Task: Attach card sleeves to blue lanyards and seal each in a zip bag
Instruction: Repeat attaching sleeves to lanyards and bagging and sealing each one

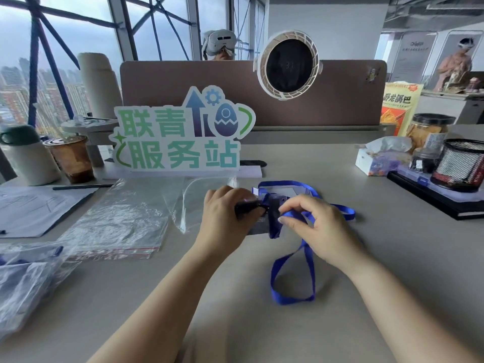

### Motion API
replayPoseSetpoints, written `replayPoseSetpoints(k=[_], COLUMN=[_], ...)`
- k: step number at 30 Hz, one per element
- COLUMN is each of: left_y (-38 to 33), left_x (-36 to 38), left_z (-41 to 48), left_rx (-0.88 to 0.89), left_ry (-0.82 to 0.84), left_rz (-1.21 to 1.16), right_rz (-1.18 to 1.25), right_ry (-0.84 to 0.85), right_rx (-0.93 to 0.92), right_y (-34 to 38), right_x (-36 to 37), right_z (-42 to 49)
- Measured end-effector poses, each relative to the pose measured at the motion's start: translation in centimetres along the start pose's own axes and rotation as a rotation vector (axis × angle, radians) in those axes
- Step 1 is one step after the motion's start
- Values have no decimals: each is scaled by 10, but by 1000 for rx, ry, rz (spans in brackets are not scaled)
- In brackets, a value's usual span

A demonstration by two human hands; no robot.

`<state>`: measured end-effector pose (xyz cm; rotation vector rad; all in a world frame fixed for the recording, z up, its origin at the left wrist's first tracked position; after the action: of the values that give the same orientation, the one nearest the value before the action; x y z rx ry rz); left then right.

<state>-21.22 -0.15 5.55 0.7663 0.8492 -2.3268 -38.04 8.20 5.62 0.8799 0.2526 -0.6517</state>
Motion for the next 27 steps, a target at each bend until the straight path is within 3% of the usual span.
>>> replayPoseSetpoints(k=[6,10,13,18,23,27], left_y=[1,0,1,2,3,18], left_x=[-2,-8,-15,-17,-7,-2], left_z=[-1,-3,-4,-2,-1,3], left_rx=[299,379,251,-195,-408,-475], left_ry=[68,156,279,316,126,-59], left_rz=[10,-62,-306,-901,-809,-580], right_rz=[-22,100,326,480,155,-195], right_ry=[-138,-139,-157,-137,113,285], right_rx=[-102,-27,75,177,247,126], right_y=[0,3,7,6,-9,-17], right_x=[-10,-12,-15,-15,-1,6], right_z=[4,3,5,4,-1,-5])
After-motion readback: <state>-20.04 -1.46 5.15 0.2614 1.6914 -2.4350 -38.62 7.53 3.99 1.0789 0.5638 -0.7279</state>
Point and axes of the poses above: each hand's wrist, its own z-axis towards the middle knuckle, its own x-axis out of the palm, y = z × x, the point moved 1 cm from there along z, towards the middle knuckle, and after that the axes turned 10 degrees about z, right-handed, at the moved point
